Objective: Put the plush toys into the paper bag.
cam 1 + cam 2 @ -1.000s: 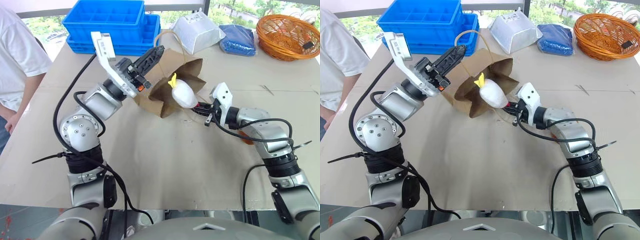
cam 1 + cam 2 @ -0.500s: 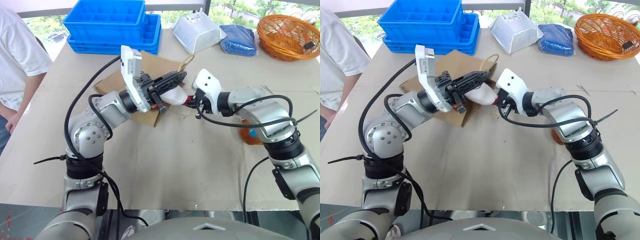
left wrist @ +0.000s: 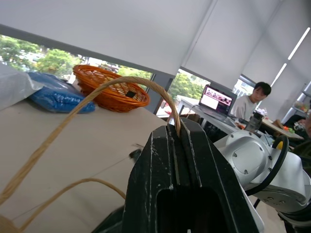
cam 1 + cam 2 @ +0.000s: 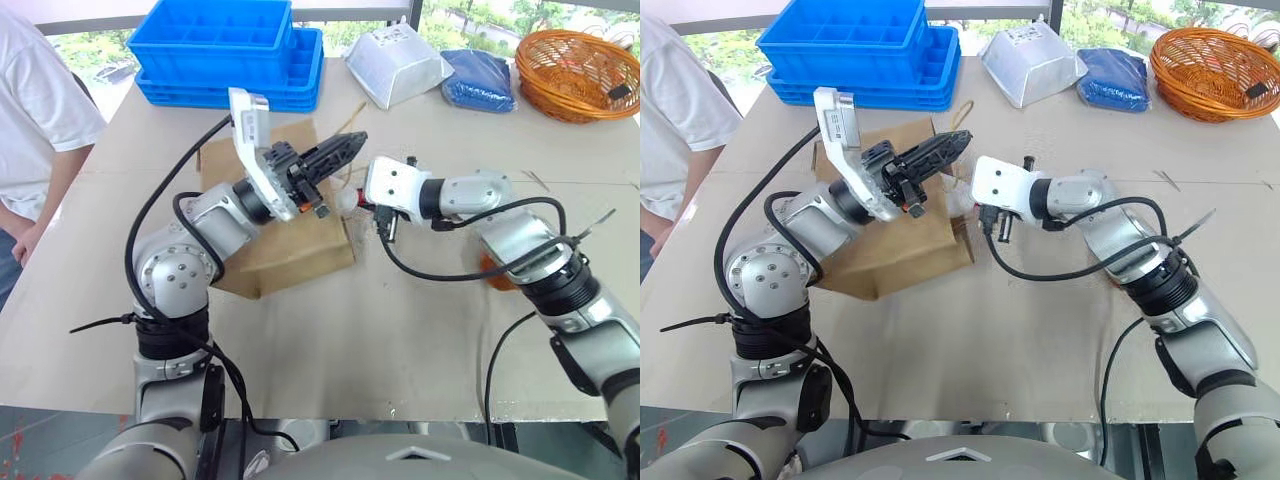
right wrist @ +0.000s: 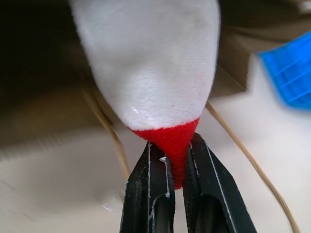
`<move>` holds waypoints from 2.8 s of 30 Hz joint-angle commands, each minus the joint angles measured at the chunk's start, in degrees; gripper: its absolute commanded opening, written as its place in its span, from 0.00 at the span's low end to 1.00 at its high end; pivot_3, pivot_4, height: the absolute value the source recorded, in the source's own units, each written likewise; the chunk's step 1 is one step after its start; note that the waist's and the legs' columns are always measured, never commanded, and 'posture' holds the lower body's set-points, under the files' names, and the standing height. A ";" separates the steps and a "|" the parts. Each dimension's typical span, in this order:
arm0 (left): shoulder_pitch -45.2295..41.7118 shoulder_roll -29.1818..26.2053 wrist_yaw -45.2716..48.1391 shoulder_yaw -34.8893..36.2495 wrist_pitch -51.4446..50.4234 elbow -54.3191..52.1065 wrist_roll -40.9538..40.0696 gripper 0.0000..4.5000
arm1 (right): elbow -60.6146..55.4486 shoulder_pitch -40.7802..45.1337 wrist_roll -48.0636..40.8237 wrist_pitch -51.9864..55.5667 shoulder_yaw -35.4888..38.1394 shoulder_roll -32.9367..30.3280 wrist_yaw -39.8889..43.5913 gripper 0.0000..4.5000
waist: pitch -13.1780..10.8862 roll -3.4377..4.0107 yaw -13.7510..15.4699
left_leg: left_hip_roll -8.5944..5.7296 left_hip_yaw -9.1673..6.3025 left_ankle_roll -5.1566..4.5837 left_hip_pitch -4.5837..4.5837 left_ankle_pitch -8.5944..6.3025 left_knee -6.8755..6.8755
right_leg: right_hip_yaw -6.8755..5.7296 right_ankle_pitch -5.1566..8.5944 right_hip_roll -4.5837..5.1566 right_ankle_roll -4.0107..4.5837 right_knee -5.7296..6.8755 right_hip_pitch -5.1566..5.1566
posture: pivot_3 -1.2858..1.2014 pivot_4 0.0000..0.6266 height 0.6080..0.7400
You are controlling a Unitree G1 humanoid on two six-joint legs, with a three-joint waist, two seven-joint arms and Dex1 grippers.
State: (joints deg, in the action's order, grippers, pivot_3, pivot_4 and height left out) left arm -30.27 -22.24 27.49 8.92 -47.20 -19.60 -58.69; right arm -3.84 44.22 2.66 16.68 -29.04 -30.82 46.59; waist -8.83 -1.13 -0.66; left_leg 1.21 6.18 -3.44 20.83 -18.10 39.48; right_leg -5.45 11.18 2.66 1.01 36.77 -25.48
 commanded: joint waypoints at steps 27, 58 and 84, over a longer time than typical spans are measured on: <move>-1.62 -6.30 18.04 -3.61 7.04 6.40 10.35 0.00 | -8.77 -9.94 1.43 -9.25 10.04 -1.09 6.51 0.99 | -0.01 0.02 -0.01 | 0.04 -0.02 0.06 0.01 0.03 0.00 | -0.01 0.01 0.00 0.02 0.01 -0.01 | 0.52 0.24 1.00; -5.61 -14.11 42.87 -9.41 27.91 15.56 28.30 0.00 | -28.22 -23.60 -22.61 35.29 26.63 -6.35 -6.02 0.88 | -0.03 0.00 0.20 | 0.03 -0.16 0.04 0.15 0.03 -0.02 | -0.06 0.20 -0.10 -0.12 0.01 -0.10 | 0.52 0.24 1.00; -4.19 -14.61 36.58 -6.70 26.40 9.88 27.89 0.00 | -14.46 -14.80 -35.82 59.72 29.18 9.00 -16.34 0.01 | -0.03 0.00 0.08 | 0.02 -0.20 0.04 0.20 0.03 -0.02 | -0.08 0.07 -0.09 0.09 0.03 -0.09 | 0.52 0.24 1.00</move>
State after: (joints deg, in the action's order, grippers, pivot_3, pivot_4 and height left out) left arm -33.27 -36.90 64.51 1.55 -22.08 -8.48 -30.58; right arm -17.03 29.76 -33.55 77.20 0.58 -21.10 30.92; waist -8.87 -1.13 -0.59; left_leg 1.23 5.98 -3.39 21.03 -18.07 39.46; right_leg -5.52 11.25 2.56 1.10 36.79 -25.58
